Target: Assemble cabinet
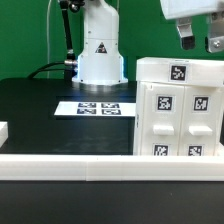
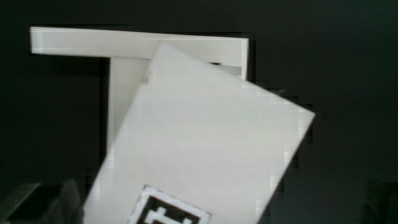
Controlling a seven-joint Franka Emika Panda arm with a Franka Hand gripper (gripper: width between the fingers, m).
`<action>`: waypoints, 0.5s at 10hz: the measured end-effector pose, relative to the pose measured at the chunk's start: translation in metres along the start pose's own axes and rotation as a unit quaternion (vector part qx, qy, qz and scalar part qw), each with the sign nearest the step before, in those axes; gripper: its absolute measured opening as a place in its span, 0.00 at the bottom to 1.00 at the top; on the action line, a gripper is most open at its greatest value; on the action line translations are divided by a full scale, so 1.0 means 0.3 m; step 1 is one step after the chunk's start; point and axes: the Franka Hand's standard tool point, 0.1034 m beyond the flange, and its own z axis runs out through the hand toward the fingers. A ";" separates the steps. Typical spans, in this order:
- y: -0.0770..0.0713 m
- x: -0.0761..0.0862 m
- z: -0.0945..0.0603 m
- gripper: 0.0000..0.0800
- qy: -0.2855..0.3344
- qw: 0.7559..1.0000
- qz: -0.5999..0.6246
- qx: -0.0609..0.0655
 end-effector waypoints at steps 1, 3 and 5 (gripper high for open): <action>0.000 0.000 0.001 1.00 0.000 0.999 -0.033 0.000; 0.000 0.005 0.008 1.00 0.016 0.975 -0.220 -0.009; -0.002 0.015 0.010 1.00 0.023 0.916 -0.399 -0.018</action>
Offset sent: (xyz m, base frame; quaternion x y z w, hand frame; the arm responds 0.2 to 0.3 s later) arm 0.0085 0.0005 -0.0011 -0.0064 0.0117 -0.3674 0.9300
